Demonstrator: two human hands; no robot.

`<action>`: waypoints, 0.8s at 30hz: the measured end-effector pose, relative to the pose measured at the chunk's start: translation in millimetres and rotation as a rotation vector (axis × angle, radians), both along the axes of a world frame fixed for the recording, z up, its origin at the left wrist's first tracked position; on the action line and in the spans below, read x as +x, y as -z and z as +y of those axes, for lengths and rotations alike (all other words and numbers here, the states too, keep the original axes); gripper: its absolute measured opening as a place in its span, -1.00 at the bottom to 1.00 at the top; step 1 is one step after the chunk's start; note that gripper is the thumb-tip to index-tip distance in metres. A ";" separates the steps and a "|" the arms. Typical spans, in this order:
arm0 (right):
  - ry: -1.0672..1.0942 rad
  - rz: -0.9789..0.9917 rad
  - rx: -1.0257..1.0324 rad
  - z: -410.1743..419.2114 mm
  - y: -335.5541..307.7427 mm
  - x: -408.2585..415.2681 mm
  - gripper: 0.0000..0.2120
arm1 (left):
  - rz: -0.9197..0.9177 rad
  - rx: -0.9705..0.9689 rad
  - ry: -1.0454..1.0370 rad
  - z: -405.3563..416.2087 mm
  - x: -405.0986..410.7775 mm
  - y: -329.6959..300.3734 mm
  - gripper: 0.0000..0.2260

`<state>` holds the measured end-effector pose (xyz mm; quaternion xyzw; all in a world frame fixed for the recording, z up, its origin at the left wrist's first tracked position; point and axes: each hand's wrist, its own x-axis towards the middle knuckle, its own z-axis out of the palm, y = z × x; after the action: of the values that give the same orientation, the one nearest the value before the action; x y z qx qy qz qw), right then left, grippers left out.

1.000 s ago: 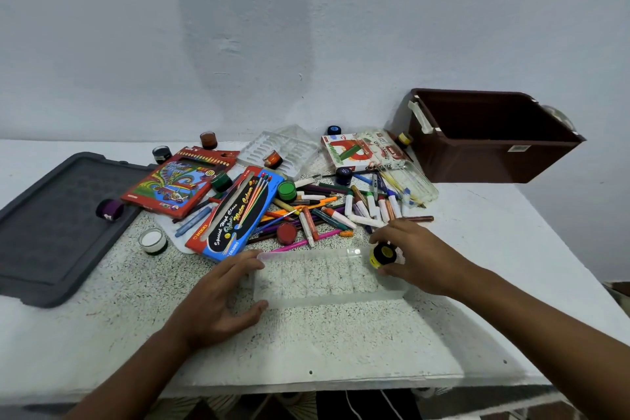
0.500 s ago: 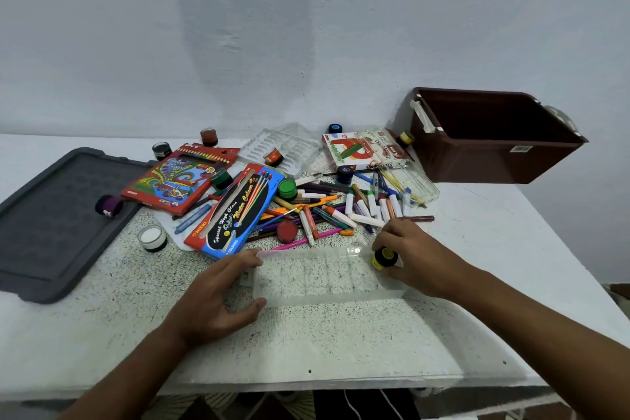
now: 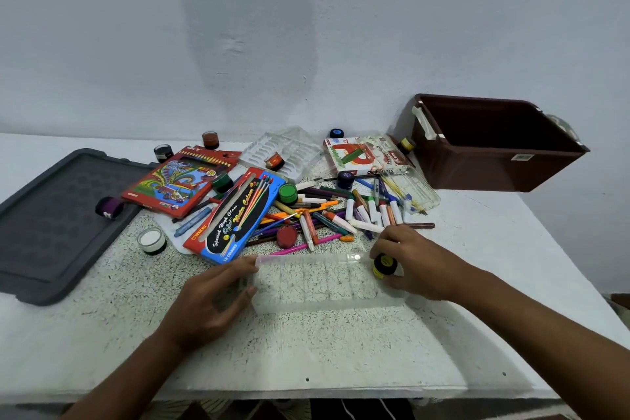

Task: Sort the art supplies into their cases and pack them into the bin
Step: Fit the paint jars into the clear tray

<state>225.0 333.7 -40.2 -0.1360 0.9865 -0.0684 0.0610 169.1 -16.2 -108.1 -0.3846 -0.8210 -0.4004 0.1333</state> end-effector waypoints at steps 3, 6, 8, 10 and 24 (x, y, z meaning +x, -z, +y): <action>0.034 -0.108 -0.052 0.5 -23.6 -16.5 -0.63 | 0.017 0.061 -0.061 -0.6 1.6 0.1 -0.72; 0.107 0.028 -0.066 7.8 -41.6 -53.0 -0.73 | -0.004 0.095 -0.145 -1.3 1.1 -1.7 -0.71; 0.190 0.145 -0.019 17.7 -45.5 -85.5 -0.73 | -0.037 0.116 -0.180 -0.7 0.5 -2.4 -0.69; 0.285 0.191 0.046 28.9 -46.9 -118.6 -0.65 | -0.079 0.149 -0.194 0.3 -0.8 -2.9 -0.68; 0.588 0.146 0.225 78.7 -24.6 -220.1 -0.64 | -0.149 0.237 -0.218 1.8 -5.6 -5.2 -0.70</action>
<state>5.0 412.3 -15.6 0.1578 0.9866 0.0363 -0.0174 163.5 -14.4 -102.9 -0.2442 -0.8126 -0.5048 0.1590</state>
